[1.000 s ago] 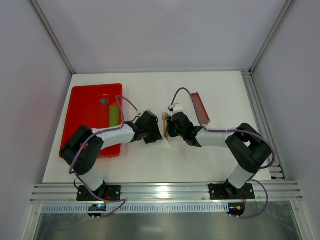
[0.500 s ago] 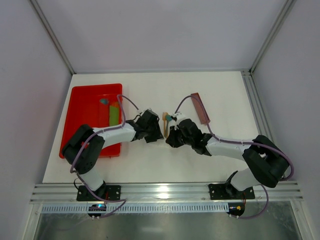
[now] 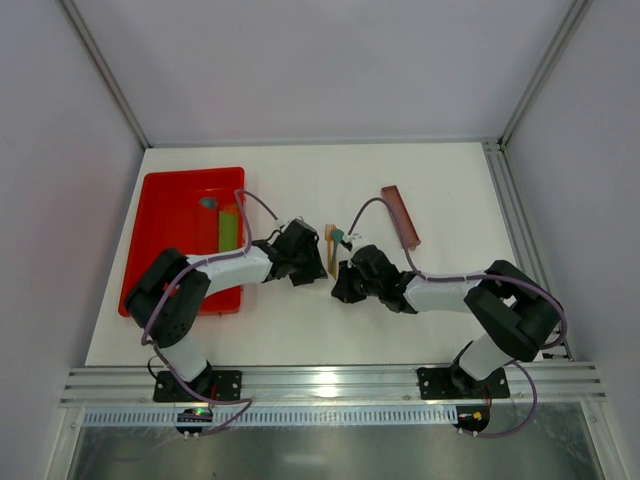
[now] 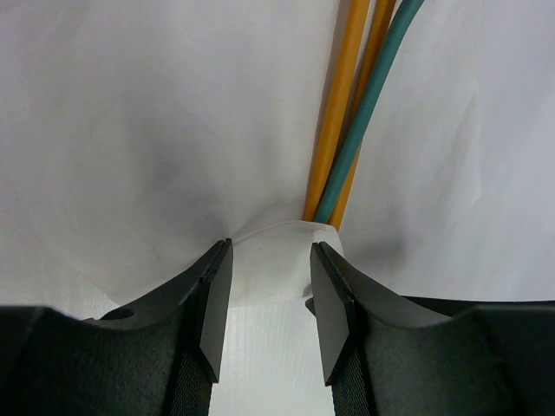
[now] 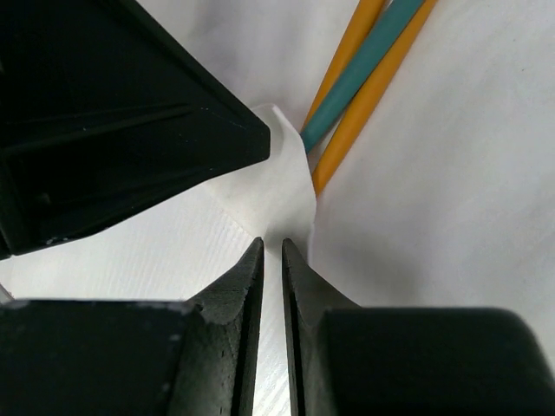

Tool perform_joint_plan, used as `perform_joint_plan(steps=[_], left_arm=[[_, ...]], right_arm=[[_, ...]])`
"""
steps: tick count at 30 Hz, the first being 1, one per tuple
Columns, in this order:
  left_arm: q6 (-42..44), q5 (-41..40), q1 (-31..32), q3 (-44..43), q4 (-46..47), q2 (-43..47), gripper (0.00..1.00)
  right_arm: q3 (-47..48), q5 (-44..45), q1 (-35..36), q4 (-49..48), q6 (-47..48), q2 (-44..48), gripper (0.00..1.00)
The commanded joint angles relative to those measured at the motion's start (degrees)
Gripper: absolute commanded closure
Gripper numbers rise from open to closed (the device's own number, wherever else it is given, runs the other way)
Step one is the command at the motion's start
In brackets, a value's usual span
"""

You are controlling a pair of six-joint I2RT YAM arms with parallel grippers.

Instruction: Place the utensils on the paper napkin and roll it up

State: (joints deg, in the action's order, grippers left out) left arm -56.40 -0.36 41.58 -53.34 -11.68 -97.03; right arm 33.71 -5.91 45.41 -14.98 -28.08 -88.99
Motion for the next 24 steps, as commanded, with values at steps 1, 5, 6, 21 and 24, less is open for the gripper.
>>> perform_joint_plan(steps=[1,5,6,21,24], left_arm=[[0.7,0.0,-0.2,-1.8,-0.1,-0.2,0.55],[1.3,-0.2,-0.2,-2.1,-0.7,0.5,0.55],[1.7,-0.5,-0.2,-2.8,-1.2,0.9,0.55],[4.3,4.5,0.4,6.0,3.9,9.8,0.76],[3.1,6.8,1.5,8.2,7.5,9.4,0.84]], right_arm=[[-1.3,3.0,0.1,-2.7,-1.6,0.1,0.84],[-2.1,3.7,0.1,-2.5,-2.2,0.6,0.84],[-2.2,3.8,0.1,-2.6,-2.3,0.7,0.84],[-2.3,4.4,0.1,-2.5,-3.8,0.9,0.84],[-2.2,4.3,0.1,-2.4,-3.9,0.9,0.84]])
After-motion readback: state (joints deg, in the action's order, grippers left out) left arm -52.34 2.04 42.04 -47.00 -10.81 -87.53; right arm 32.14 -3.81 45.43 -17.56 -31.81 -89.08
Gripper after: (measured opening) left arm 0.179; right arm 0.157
